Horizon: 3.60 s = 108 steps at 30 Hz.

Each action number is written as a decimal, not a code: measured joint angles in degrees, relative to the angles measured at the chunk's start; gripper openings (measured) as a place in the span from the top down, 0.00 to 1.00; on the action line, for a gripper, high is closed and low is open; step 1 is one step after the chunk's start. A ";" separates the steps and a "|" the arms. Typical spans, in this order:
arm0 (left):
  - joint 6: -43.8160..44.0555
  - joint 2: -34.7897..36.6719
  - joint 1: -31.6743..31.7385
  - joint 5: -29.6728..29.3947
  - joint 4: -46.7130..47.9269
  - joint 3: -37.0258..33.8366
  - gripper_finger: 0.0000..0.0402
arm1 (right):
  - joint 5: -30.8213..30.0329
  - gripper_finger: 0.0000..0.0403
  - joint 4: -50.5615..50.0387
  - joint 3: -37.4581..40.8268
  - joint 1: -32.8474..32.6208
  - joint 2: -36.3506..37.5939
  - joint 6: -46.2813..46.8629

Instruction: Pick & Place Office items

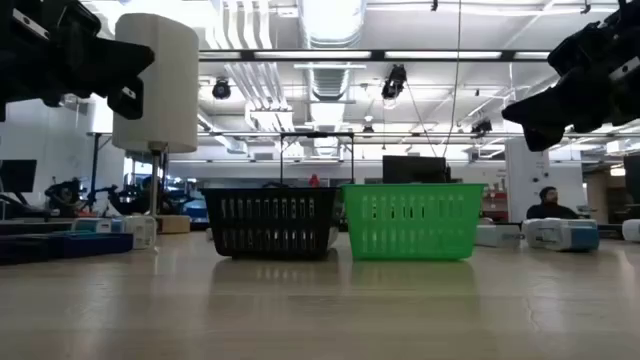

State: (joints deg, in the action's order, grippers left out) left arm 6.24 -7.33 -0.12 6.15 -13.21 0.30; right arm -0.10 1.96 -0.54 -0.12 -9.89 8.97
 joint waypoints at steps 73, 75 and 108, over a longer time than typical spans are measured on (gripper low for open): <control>3.06 -57.39 4.79 -22.85 77.68 56.28 0.70 | -7.58 0.91 4.26 0.00 0.02 0.00 -6.07; 2.34 -60.92 5.62 -21.94 78.91 56.83 0.64 | -7.58 0.91 4.26 0.00 0.02 0.00 -5.96; -25.91 -91.85 18.21 -9.93 71.64 74.53 0.36 | -7.43 0.91 -0.17 0.00 0.02 -0.09 -1.22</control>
State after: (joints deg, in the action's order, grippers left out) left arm -19.67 -99.18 18.09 -3.77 58.43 74.83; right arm -7.53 1.79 -0.54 -0.10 -9.98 7.75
